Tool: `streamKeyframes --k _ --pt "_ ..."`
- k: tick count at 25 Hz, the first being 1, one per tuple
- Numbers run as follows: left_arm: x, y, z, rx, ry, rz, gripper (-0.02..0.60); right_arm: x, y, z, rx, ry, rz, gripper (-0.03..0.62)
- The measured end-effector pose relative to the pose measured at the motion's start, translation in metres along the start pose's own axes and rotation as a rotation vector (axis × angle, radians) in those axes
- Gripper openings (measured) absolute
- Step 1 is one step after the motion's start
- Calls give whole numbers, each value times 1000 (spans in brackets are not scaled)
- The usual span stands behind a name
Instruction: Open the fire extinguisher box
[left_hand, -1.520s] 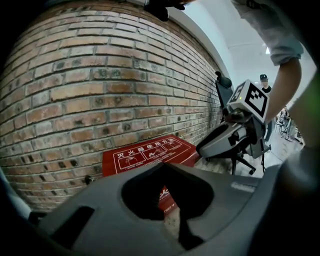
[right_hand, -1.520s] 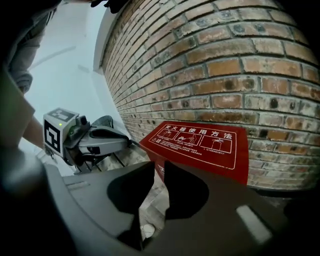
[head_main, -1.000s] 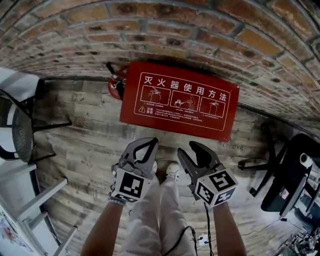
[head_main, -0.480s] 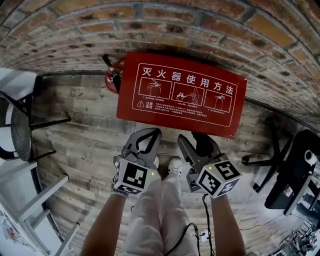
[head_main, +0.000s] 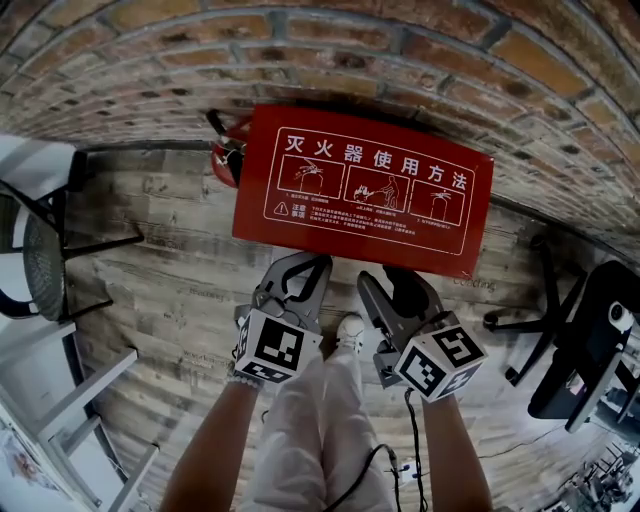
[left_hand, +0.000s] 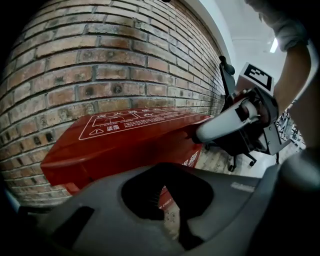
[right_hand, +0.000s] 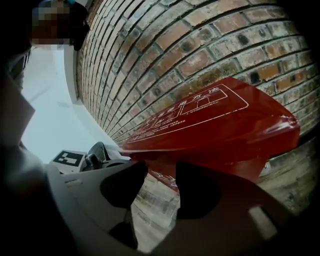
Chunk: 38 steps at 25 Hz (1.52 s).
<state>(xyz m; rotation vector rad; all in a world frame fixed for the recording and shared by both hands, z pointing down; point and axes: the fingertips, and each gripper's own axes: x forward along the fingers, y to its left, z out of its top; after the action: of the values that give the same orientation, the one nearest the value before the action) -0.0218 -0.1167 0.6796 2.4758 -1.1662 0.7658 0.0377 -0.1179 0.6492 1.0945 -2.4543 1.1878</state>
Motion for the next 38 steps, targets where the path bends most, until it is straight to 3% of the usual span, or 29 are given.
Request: streamKeyframes --k 9,19,38 --pt "2 6 0 -21 14 38 -2 -10 11 8 -42 17 18 190" --pt "-3 -8 -11 -16 44 4 0 -23 24 24 -104 4 19 163" --pt "-1 -3 12 -32 31 14 -2 -37 43 158 -383 -148 -62 68"
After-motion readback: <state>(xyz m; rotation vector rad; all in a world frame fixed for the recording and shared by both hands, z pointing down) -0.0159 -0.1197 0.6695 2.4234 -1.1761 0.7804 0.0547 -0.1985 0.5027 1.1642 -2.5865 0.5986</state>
